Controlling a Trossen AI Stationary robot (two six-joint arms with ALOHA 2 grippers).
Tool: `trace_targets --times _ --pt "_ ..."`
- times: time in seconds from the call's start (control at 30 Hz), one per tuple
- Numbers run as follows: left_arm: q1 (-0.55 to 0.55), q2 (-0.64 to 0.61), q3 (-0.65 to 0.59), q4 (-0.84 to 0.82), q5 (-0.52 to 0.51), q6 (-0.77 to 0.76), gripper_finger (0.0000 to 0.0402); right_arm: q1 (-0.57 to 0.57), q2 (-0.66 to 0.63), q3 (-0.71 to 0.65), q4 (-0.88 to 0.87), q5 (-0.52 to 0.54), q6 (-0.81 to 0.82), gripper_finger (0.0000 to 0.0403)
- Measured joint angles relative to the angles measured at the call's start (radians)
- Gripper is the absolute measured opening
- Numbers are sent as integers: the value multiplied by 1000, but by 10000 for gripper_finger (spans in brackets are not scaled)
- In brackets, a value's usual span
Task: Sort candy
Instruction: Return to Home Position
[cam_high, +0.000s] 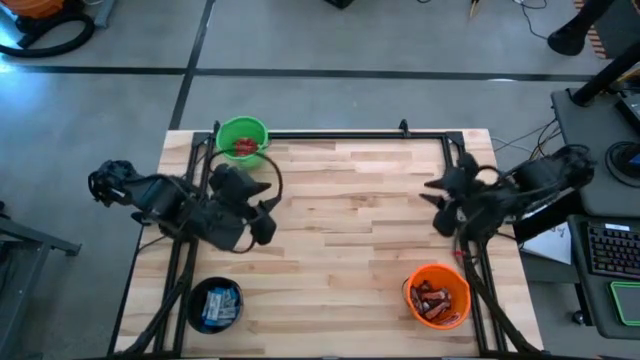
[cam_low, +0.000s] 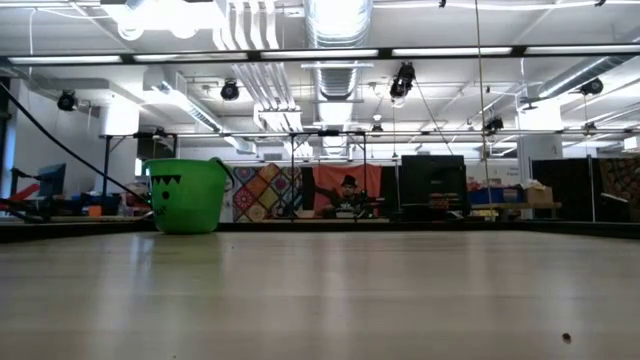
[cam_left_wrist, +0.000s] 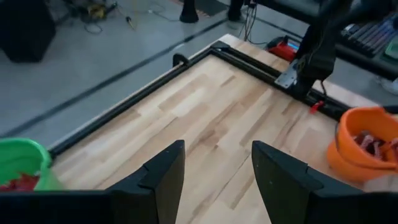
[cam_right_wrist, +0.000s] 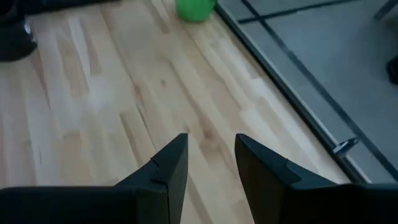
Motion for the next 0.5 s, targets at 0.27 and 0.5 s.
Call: trace_targets --times 0.27,0.5 --pt "-36 4 -1 -195 -59 11 169 0 -112 -10 -3 23 -115 125" --pt "-35 18 -1 -234 171 149 169 0 -130 -23 -85 2 -55 125"
